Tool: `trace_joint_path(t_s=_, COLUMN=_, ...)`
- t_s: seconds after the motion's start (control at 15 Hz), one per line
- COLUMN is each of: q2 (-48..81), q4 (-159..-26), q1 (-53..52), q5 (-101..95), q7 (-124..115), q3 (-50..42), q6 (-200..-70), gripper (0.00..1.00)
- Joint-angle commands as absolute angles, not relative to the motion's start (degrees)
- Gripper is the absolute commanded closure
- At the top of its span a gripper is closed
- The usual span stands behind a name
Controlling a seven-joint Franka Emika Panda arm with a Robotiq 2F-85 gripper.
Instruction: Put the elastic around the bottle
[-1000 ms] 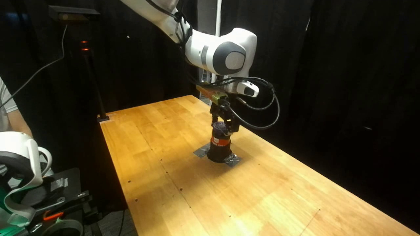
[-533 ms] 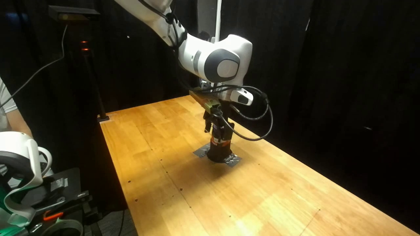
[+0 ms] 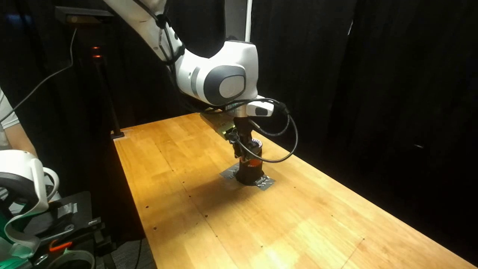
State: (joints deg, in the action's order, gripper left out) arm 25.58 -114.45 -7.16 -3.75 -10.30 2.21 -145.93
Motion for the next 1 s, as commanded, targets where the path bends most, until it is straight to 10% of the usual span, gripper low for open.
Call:
trace_joint_path(t_s=0.0, q2=19.84, q4=-124.68, q1=-10.42, q5=-9.08, q7=-14.66, q3=-1.27, q6=-156.24, gripper=0.80)
trace_joint_path(t_s=0.2, q2=18.61, q4=-129.61, q1=-14.05, q5=-14.79, q7=-19.80, q3=-5.75, q6=-166.04, gripper=0.99)
trace_joint_path(t_s=0.93, q2=21.16, q4=-139.62, q1=-31.01, q5=-17.17, q7=-27.90, q3=-25.86, q6=-199.80, gripper=1.00)
